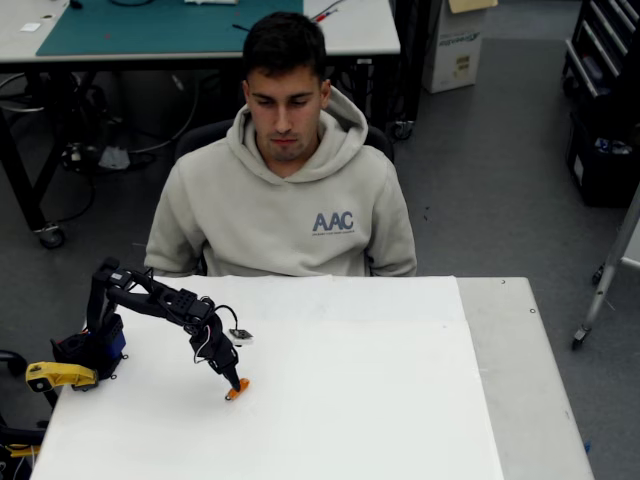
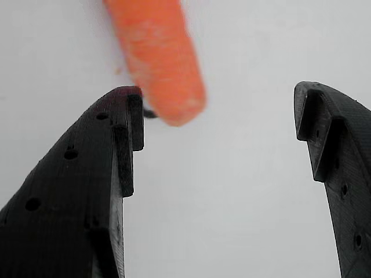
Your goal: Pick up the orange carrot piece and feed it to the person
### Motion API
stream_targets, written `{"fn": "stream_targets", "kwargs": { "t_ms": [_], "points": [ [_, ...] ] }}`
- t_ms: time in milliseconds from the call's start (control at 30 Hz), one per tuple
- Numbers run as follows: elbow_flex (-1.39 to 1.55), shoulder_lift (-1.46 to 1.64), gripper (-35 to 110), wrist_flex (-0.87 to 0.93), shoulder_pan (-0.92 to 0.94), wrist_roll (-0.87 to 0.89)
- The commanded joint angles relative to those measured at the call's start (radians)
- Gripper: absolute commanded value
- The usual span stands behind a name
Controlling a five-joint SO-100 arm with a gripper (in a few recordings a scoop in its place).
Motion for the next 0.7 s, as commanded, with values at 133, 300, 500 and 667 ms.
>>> {"fn": "stream_targets", "kwargs": {
  "t_ms": [133, 300, 500, 667],
  "points": [
    [-0.081, 0.035, 20, 0.003, -0.005, -0.011],
    [-0.081, -0.006, 20, 0.003, -0.008, -0.011],
    [-0.081, -0.058, 20, -0.005, -0.002, -0.012],
    [-0.081, -0.058, 20, -0.003, -0.003, -0.014]
  ]
}}
